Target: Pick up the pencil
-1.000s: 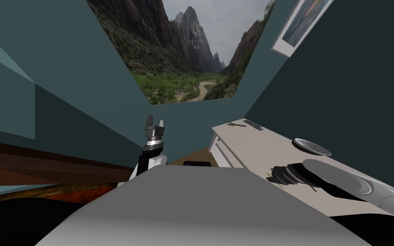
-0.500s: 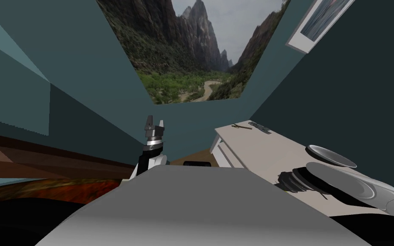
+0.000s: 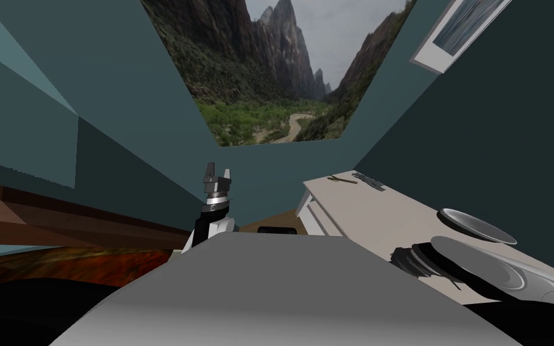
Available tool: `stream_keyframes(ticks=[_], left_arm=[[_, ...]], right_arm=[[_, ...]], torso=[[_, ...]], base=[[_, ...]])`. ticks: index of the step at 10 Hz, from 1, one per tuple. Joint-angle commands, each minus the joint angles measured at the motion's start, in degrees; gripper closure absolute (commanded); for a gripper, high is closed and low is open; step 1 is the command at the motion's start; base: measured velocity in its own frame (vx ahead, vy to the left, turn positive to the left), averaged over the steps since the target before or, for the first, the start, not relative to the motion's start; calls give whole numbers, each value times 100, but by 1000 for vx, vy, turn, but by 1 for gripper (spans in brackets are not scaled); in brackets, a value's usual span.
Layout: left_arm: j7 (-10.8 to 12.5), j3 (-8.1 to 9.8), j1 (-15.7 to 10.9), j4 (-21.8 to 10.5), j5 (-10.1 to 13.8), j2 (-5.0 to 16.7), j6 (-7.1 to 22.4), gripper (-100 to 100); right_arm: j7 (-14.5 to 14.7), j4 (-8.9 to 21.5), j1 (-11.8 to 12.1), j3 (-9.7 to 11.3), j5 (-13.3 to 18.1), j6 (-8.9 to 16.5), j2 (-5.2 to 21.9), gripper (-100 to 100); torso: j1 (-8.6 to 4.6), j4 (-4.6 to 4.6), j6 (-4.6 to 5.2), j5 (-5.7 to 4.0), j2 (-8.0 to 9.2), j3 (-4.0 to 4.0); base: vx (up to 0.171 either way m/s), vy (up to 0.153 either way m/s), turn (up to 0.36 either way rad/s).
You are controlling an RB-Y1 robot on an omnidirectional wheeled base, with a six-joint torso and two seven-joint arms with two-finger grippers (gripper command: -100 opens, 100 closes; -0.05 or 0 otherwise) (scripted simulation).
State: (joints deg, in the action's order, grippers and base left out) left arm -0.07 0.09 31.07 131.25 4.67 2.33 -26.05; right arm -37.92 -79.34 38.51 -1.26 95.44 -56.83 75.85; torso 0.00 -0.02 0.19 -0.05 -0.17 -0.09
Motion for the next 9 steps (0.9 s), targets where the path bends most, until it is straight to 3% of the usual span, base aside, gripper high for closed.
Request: stream_keyframes(ticks=[1,4,5,6,8,9], left_arm=[[0,0,0,0,0,0,0,0],[0,0,0,0,0,0,0,0],[0,0,0,0,0,0,0,0],[0,0,0,0,0,0,0,0],[0,0,0,0,0,0,0,0],[0,0,0,0,0,0,0,0]], right_arm=[[0,0,0,0,0,0,0,100],[-3,2,1,0,-1,0,-1,100],[-4,2,1,0,-1,0,-1,0],[-125,-167,17,-151,-49,-184,187,100],[-94,-134,-15,-154,-66,-200,202,100],[-111,-144,-15,-165,-68,-223,213,0]], torso=[[0,0,0,0,0,0],[-1,0,-2,0,1,1],[-1,0,-2,0,1,1],[-1,0,-2,0,1,1],[7,2,-1,5,7,4],[4,1,-2,0,6,3]], base=[[0,0,0],[0,0,0],[0,0,0],[-12,8,-81],[-14,5,-54],[0,0,0]])
